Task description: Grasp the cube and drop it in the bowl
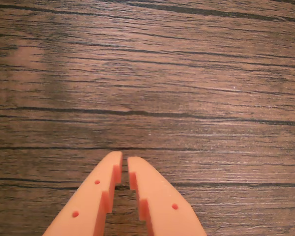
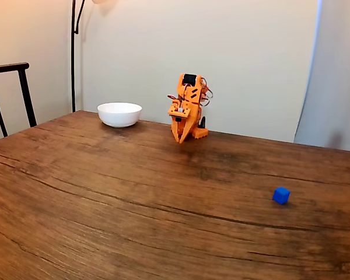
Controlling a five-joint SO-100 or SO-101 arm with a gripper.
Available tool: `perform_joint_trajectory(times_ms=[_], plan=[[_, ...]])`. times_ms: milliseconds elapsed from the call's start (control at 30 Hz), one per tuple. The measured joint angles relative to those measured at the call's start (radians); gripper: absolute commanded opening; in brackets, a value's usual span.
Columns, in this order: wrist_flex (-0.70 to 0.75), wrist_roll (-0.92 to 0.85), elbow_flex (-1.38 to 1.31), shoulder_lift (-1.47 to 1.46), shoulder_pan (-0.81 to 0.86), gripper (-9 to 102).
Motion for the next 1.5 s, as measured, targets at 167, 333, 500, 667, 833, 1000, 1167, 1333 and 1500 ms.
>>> perform_joint_trajectory(times_ms=[167, 333, 500, 667, 833, 1000, 1167, 1333, 1500], plan=[[0.0, 0.0, 0.0, 0.0, 0.0, 0], [0.0, 0.0, 0.0, 0.0, 0.0, 0], [0.0, 0.0, 0.0, 0.0, 0.0, 0], [0.0, 0.0, 0.0, 0.0, 0.0, 0], [0.0, 0.0, 0.0, 0.0, 0.0, 0], [0.0, 0.0, 0.0, 0.0, 0.0, 0], [0.0, -0.002, 0.0, 0.0, 0.0, 0], [0.0, -0.002, 0.0, 0.0, -0.018, -1], [-0.015, -0.005, -0.002, 0.0, -0.207, -1]])
